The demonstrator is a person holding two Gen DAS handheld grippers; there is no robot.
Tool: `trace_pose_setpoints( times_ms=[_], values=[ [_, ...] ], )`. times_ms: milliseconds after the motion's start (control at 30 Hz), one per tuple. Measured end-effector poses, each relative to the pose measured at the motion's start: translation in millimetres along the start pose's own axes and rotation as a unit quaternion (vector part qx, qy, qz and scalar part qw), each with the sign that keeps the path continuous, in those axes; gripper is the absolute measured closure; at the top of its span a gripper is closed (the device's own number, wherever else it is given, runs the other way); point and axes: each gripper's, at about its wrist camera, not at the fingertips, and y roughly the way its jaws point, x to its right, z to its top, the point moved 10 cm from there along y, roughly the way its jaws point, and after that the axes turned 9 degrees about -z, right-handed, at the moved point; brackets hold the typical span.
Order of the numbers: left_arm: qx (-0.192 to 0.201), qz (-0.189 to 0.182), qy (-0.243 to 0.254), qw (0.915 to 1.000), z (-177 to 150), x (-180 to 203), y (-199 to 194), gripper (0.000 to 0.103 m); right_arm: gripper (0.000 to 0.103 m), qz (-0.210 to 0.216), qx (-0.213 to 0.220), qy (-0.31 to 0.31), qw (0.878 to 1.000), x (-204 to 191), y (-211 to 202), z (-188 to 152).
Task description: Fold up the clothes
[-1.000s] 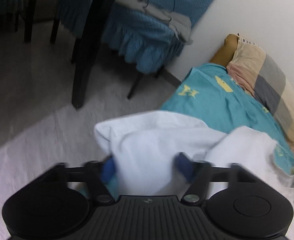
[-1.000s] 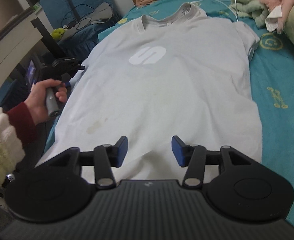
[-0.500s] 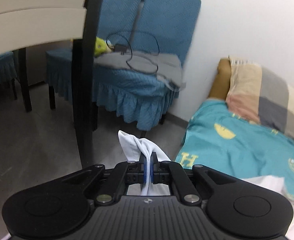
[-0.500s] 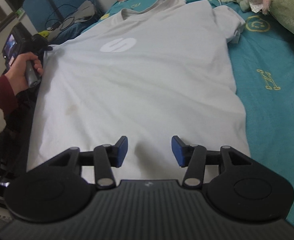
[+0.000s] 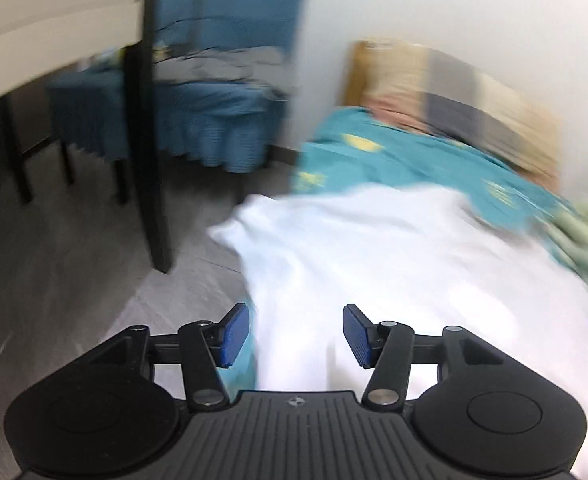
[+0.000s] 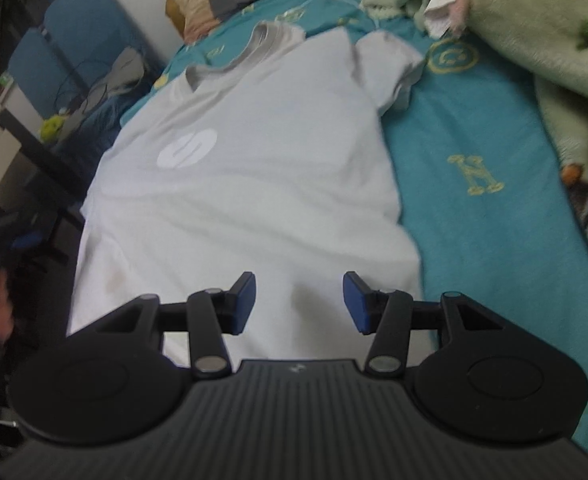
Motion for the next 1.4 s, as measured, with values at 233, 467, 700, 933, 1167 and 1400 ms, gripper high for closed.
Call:
trace_pose_setpoints(
  times_ms=[233, 467, 700, 933, 1167, 1400],
  values=[
    [-0.032, -0.124, 0.110, 0.9856, -114, 146, -76, 0.043, 0.052, 0.007, 0.048, 0.017, 0.999, 19, -45, 21],
    [-0.031, -0.153, 0.130, 0.9792, -169, 221, -82, 0.043, 0.050, 0.040, 0.063, 0.084, 0.994, 52, -72, 19],
    [0.006, -0.149, 0.104, 0.9834, -164, 204, -77, 0.034, 0.032, 0.110, 0.021, 0.237, 0.965, 76, -19, 52],
    [0.019, -0.124, 0.051, 0.9908, -150, 168, -51, 0.031, 0.033, 0.106, 0.036, 0.323, 0.940, 105, 78, 99],
    [0.025, -0.115, 0.018, 0.9929, -138, 146, -29, 0.028, 0.042, 0.091, 0.071, 0.316, 0.942, 107, 158, 140],
    [0.006, -0.079, 0.014, 0.9968, -137, 129, -7, 0.028, 0.093, 0.068, 0.108, 0.260, 0.957, 89, 174, 164]
  ],
)
